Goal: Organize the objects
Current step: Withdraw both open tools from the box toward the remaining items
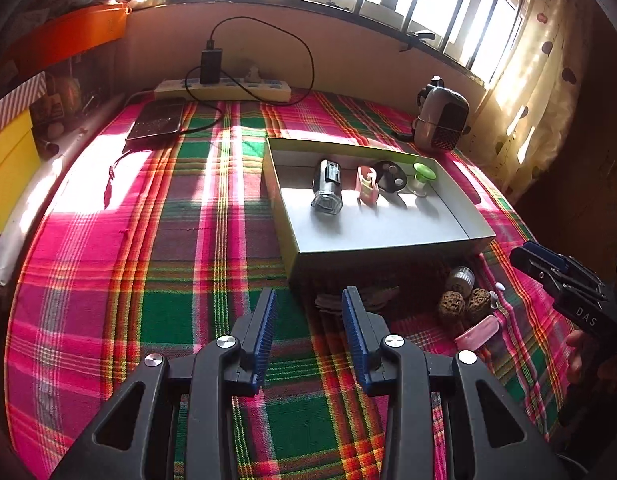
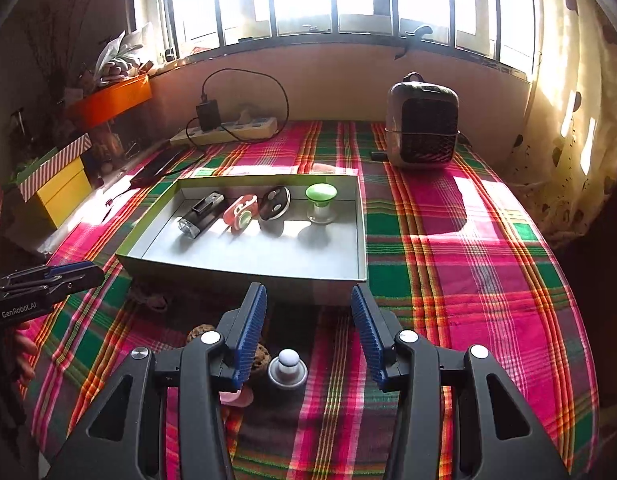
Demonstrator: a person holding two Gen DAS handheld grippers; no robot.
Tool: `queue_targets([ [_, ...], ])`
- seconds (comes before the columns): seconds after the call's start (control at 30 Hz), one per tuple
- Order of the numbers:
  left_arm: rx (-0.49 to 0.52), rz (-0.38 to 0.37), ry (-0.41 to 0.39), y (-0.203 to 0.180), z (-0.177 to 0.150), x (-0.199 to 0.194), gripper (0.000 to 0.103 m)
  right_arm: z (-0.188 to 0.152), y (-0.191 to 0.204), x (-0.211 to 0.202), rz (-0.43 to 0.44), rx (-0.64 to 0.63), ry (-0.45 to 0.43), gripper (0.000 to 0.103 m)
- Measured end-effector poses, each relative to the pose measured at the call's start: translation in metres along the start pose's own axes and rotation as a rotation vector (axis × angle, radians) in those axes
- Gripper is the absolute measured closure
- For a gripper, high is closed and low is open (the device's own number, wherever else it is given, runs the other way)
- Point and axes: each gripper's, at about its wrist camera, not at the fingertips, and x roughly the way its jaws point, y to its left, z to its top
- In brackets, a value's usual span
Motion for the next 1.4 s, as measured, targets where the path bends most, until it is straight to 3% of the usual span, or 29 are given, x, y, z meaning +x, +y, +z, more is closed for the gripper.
queue_targets([
  [0.13, 0.006, -0.039, 0.012, 0.0, -0.01, 0.005, 0.071, -0.02, -0.005, -0.003, -0.007, 0.015, 0.03, 0.057],
  [0.3, 0.022, -0.033, 0.027, -0.003, -0.01, 0.013, 0.071, -0.039, -0.007, -0.007, -0.006, 0.025, 0.059, 0.057],
  [0.6, 0.012, -0.034, 0.046, 0.0, -0.006, 0.026, 0.071, -0.037, 0.029, -0.014, 0.066, -0.046, 0.044, 0.057],
  [0.77, 0.012, -0.038, 0.052, -0.001, -0.006, 0.029, 0.071, -0.038, 0.064, 0.002, 0.015, -0.152, 0.063, 0.057],
  [1.17, 0.039, -0.057, 0.061, -0.005, 0.0, 0.032, 0.071, -0.042, 0.076, 0.009, -0.08, -0.14, 0.088, 0.056],
  [1.27, 0.039, -0.062, 0.063, -0.004, 0.001, 0.033, 0.071, -0.047, 0.07, 0.006, -0.124, -0.123, 0.107, 0.04],
  [1.4, 0.053, -0.066, 0.068, -0.005, 0.001, 0.036, 0.071, -0.055, 0.059, -0.001, -0.143, -0.093, 0.117, 0.04],
])
